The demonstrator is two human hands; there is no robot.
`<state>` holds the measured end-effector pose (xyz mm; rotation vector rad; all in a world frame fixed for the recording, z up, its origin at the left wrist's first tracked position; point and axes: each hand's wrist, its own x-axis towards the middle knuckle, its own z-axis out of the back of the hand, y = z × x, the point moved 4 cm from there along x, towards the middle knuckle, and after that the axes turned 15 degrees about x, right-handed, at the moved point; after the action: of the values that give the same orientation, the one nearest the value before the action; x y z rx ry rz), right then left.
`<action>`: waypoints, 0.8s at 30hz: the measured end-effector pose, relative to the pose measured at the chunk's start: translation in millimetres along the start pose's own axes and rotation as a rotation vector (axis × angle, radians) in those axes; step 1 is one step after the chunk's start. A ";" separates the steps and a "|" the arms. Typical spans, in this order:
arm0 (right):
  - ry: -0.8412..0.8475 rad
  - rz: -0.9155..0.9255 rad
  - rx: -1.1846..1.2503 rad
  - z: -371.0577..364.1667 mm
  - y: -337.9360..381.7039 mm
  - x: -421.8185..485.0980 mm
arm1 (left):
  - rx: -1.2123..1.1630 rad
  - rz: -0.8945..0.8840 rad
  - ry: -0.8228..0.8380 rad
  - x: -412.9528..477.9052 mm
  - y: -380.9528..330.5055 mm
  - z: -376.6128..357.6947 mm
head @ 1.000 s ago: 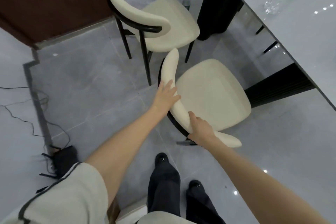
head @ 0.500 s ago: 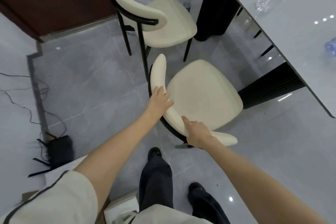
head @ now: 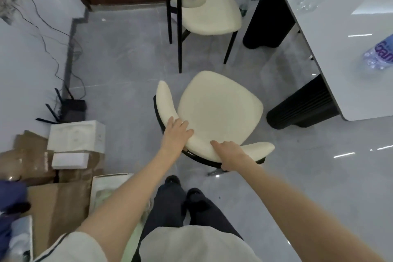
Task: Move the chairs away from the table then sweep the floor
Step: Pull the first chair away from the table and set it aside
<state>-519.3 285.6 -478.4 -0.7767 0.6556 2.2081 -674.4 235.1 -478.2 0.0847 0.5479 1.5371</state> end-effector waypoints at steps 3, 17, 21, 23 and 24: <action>0.012 -0.008 -0.086 -32.5 -6.6 -36.7 | -0.083 -0.004 0.024 -51.8 -46.4 2.8; -0.057 0.101 -0.269 -283.2 60.1 -212.0 | -0.112 0.199 0.084 -337.4 -214.1 -57.9; -0.056 0.129 -0.284 -341.9 59.0 -267.5 | -0.156 0.220 0.234 -404.6 -273.7 -60.0; -0.048 0.150 -0.291 -370.7 56.2 -298.1 | -0.162 0.219 0.261 -438.1 -307.7 -57.9; -0.044 0.159 -0.292 -383.4 54.3 -312.2 | -0.199 0.209 0.279 -453.2 -324.5 -58.8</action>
<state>-251.0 -131.4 -517.6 -0.8416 0.3873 2.4948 -371.1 -233.7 -527.2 -0.2358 0.6171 1.8141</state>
